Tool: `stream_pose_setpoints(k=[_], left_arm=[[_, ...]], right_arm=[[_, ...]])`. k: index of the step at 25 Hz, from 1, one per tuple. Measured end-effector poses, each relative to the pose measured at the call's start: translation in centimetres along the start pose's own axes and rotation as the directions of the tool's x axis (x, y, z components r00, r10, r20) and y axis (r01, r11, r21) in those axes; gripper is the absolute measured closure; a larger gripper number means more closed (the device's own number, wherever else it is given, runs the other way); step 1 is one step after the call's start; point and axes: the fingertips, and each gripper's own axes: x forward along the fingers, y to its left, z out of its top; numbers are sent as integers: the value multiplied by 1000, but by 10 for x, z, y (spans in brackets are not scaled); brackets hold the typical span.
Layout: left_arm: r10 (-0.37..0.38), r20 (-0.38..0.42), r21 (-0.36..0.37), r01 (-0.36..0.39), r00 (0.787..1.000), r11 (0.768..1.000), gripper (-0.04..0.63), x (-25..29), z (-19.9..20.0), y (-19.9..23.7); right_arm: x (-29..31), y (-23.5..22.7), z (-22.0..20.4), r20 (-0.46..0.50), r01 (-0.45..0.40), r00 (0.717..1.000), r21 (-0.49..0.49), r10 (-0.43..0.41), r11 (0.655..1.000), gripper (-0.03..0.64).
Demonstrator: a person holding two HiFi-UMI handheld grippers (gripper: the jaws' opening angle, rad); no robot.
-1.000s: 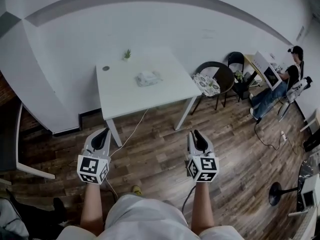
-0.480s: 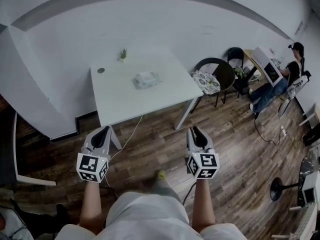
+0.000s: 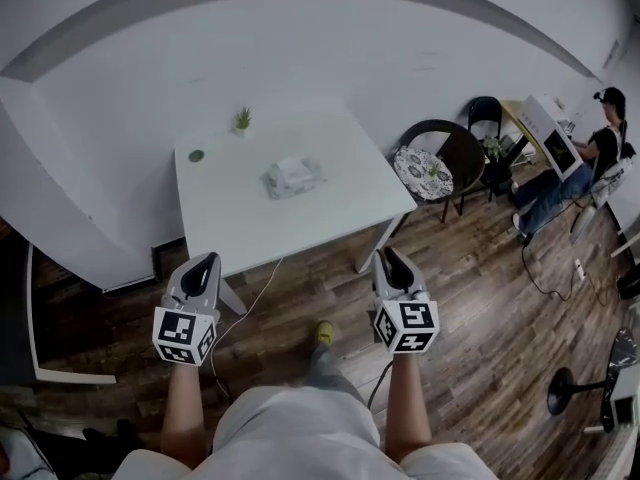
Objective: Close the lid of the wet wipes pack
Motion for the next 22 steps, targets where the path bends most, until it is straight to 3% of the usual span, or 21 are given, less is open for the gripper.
stream_pose_setpoints(k=[15, 22], left_arm=[[120, -97, -2, -121, 988, 993, 597, 181, 15, 29], [114, -124, 1, -115, 986, 993, 597, 246, 15, 17]], right_arm=[[193, -122, 13, -43, -118, 992, 28, 119, 993, 532], [250, -150, 11, -65, -176, 982, 41, 178, 984, 532]])
